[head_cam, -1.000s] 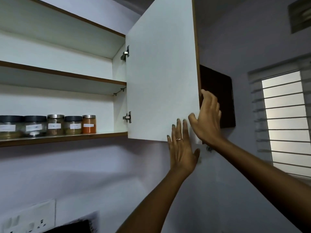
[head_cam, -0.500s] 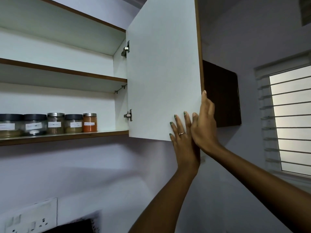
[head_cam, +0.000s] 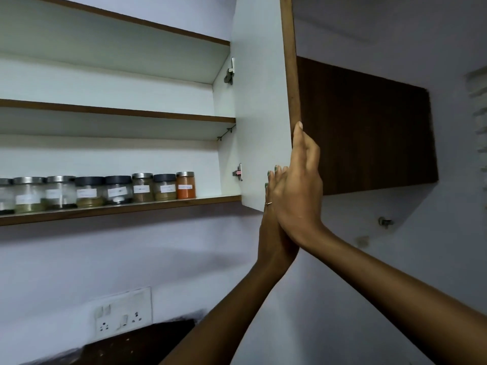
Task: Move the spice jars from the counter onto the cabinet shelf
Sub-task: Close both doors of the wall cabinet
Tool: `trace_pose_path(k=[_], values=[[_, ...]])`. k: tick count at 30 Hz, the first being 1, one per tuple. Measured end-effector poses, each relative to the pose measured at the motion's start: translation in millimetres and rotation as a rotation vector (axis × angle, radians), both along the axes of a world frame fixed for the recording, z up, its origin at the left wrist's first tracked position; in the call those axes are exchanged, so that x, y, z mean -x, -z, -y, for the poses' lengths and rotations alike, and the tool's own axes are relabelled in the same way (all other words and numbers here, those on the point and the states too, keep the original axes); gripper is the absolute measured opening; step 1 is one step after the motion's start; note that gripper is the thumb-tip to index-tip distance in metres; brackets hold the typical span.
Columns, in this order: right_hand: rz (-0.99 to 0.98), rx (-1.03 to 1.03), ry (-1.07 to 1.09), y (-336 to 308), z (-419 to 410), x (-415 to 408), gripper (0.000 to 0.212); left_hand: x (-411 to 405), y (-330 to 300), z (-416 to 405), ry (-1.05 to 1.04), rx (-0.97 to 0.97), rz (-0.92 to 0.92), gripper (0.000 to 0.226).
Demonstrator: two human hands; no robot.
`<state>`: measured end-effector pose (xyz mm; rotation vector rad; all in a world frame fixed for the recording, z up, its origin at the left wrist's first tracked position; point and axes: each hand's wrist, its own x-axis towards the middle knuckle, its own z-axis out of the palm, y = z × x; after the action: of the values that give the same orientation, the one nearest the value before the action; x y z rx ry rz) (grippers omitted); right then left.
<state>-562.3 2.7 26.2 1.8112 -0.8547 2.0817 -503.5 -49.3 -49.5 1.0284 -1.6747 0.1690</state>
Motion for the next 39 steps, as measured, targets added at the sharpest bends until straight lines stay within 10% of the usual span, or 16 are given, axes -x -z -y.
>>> trace_pose_path(k=[11, 25, 31, 39], values=[[-0.072, 0.016, -0.13, 4.0, -23.3, -78.3, 0.073, -76.9, 7.8, -41.8, -0.041, -0.139, -0.236, 0.04], [-0.244, 0.077, -0.238, 19.9, -10.6, -204.0, 0.068, -194.4, 0.3, -71.4, -0.34, 0.326, -0.377, 0.005], [-0.351, 0.073, -0.309, 27.4, 3.6, -236.8, 0.059, -223.2, -9.9, -74.0, -0.189, 0.318, -0.506, 0.03], [-0.426, -0.029, -0.358, 45.9, 44.3, -281.8, 0.053, -290.1, -19.6, -57.2, -0.462, 0.245, -0.122, 0.07]])
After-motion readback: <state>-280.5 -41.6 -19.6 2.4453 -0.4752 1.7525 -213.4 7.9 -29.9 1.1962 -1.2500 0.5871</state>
